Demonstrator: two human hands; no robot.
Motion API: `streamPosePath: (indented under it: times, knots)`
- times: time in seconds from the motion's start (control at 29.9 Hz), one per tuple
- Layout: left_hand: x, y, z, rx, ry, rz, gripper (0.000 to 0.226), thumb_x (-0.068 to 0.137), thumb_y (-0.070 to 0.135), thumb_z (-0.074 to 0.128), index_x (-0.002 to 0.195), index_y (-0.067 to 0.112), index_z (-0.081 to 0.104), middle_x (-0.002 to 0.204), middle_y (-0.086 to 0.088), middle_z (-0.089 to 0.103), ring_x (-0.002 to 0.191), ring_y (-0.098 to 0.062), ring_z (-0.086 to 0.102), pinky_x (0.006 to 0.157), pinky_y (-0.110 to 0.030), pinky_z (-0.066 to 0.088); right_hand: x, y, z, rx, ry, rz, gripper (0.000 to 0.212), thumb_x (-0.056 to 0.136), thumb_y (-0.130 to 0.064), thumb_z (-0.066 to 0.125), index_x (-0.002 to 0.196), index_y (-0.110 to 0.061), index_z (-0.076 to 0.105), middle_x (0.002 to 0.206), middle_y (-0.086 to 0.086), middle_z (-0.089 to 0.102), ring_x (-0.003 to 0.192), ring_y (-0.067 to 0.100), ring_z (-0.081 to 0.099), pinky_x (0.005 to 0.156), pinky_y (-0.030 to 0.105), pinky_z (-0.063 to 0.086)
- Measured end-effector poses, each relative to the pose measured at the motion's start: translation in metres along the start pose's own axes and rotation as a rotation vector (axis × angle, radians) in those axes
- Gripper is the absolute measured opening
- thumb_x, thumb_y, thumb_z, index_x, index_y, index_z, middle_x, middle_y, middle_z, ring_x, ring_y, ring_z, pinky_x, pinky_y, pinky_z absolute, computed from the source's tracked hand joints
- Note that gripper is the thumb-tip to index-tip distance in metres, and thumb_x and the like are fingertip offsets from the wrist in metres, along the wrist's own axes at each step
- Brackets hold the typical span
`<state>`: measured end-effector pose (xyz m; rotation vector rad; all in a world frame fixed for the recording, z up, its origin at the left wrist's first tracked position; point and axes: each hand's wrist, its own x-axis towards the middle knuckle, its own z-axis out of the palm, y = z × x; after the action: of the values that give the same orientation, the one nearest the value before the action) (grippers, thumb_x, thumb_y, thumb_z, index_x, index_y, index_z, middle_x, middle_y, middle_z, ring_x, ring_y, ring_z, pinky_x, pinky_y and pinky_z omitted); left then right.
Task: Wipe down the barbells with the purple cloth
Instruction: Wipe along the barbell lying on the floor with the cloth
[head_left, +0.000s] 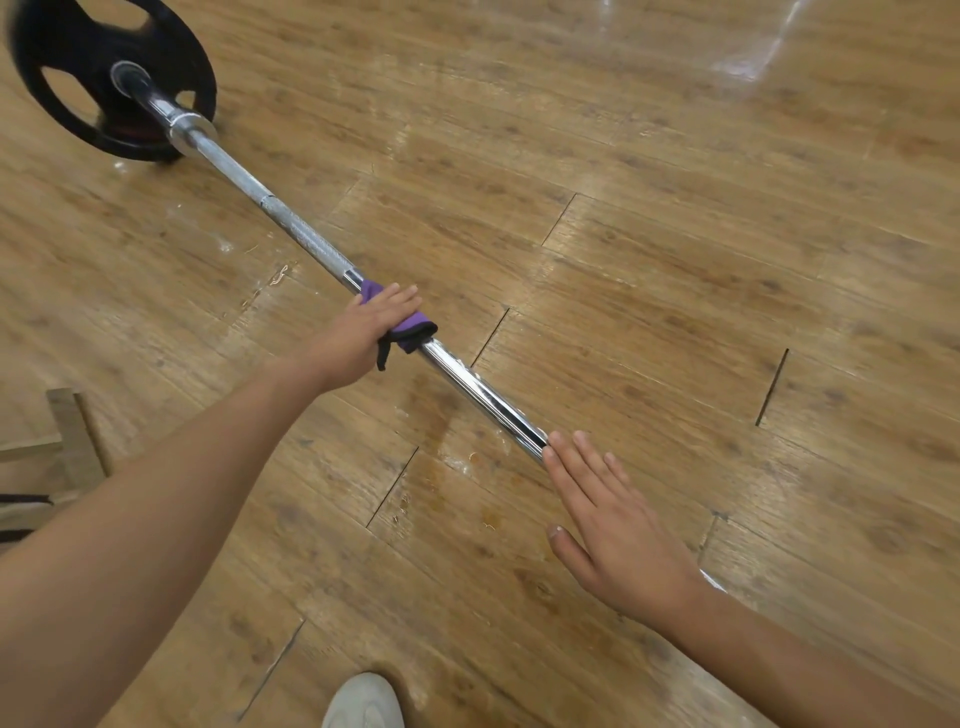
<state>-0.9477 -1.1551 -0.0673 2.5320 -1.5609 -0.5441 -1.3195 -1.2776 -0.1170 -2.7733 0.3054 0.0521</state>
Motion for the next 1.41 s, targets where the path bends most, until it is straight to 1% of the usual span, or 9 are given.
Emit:
streamPosePath:
  times: [0.13, 0.27, 0.33, 0.5, 0.7, 0.9, 1.1, 1.27, 1.41]
  knots:
    - [0.008, -0.002, -0.007, 0.006, 0.031, -0.079, 0.079, 0.090, -0.023, 0.042, 0.158, 0.013, 0.026, 0.168, -0.004, 0.015, 0.156, -0.019, 0.006, 0.127, -0.044, 0.004, 0.000, -0.001, 0.001, 0.006, 0.002, -0.013, 0.072, 0.102, -0.044, 0.036, 0.162, -0.012, 0.011, 0.170, 0.002, 0.002, 0.157, 0.020, -0.002, 0.122, 0.041, 0.011]
    - [-0.007, 0.008, 0.010, 0.019, 0.043, -0.034, 0.087, 0.087, -0.024, 0.044, 0.160, 0.017, 0.020, 0.168, 0.003, 0.008, 0.155, -0.014, 0.000, 0.125, -0.039, -0.001, 0.000, 0.000, 0.002, -0.002, -0.009, -0.013, 0.073, 0.102, -0.044, 0.037, 0.162, -0.013, 0.010, 0.170, 0.002, 0.001, 0.156, 0.019, -0.003, 0.122, 0.041, 0.011]
    - [-0.010, 0.009, 0.013, 0.004, 0.045, -0.039, 0.089, 0.087, -0.025, 0.043, 0.161, 0.018, 0.018, 0.168, 0.005, 0.006, 0.155, -0.013, -0.001, 0.126, -0.042, -0.001, 0.001, 0.000, 0.002, -0.016, -0.010, -0.002, 0.073, 0.102, -0.044, 0.036, 0.162, -0.013, 0.009, 0.170, 0.002, 0.001, 0.156, 0.019, -0.004, 0.122, 0.041, 0.011]
    - [0.009, 0.004, 0.004, 0.025, 0.066, -0.134, 0.085, 0.089, -0.023, 0.044, 0.160, 0.015, 0.019, 0.169, -0.001, 0.009, 0.156, -0.018, 0.001, 0.125, -0.042, 0.001, 0.001, 0.004, -0.001, -0.009, -0.040, -0.003, 0.073, 0.102, -0.043, 0.036, 0.162, -0.014, 0.005, 0.170, -0.001, -0.004, 0.156, 0.017, -0.007, 0.123, 0.041, 0.008]
    - [-0.003, 0.015, 0.016, 0.046, 0.065, -0.014, 0.090, 0.087, -0.023, 0.046, 0.160, 0.019, 0.017, 0.168, 0.004, 0.008, 0.155, -0.013, 0.000, 0.126, -0.042, 0.002, 0.003, 0.008, -0.003, -0.013, -0.055, 0.008, 0.074, 0.103, -0.044, 0.036, 0.162, -0.015, 0.002, 0.170, -0.001, -0.006, 0.156, 0.016, -0.009, 0.123, 0.040, 0.006]
    - [0.024, 0.009, -0.004, 0.066, 0.027, -0.161, 0.084, 0.089, -0.021, 0.049, 0.160, 0.014, 0.020, 0.169, -0.002, 0.010, 0.156, -0.019, 0.002, 0.126, -0.046, 0.005, 0.005, 0.011, -0.005, -0.017, -0.057, 0.003, 0.076, 0.103, -0.046, 0.037, 0.162, -0.016, 0.000, 0.170, -0.002, -0.007, 0.156, 0.016, -0.010, 0.123, 0.039, 0.005]
    - [0.014, 0.017, 0.015, 0.042, 0.043, -0.072, 0.087, 0.087, -0.024, 0.045, 0.160, 0.015, 0.018, 0.169, -0.001, 0.008, 0.156, -0.019, 0.000, 0.126, -0.047, 0.005, 0.006, 0.013, -0.007, -0.033, -0.054, 0.004, 0.076, 0.103, -0.047, 0.034, 0.162, -0.015, 0.000, 0.170, -0.001, -0.007, 0.156, 0.016, -0.010, 0.124, 0.039, 0.005]
    - [0.023, 0.020, 0.013, 0.025, 0.047, -0.134, 0.085, 0.089, -0.021, 0.047, 0.160, 0.014, 0.019, 0.169, 0.000, 0.007, 0.156, -0.018, 0.001, 0.126, -0.048, 0.005, 0.006, 0.013, -0.010, -0.070, -0.065, 0.007, 0.078, 0.102, -0.048, 0.036, 0.162, -0.013, 0.001, 0.170, 0.002, -0.007, 0.156, 0.019, -0.009, 0.123, 0.042, 0.007]
    - [0.016, 0.027, 0.018, 0.047, 0.050, -0.078, 0.087, 0.088, -0.021, 0.046, 0.161, 0.016, 0.016, 0.169, 0.002, 0.007, 0.156, -0.015, 0.000, 0.125, -0.044, 0.004, 0.006, 0.012, -0.012, -0.056, -0.064, 0.006, 0.079, 0.101, -0.048, 0.036, 0.162, -0.011, 0.002, 0.170, 0.003, -0.006, 0.156, 0.020, -0.009, 0.124, 0.040, 0.006]
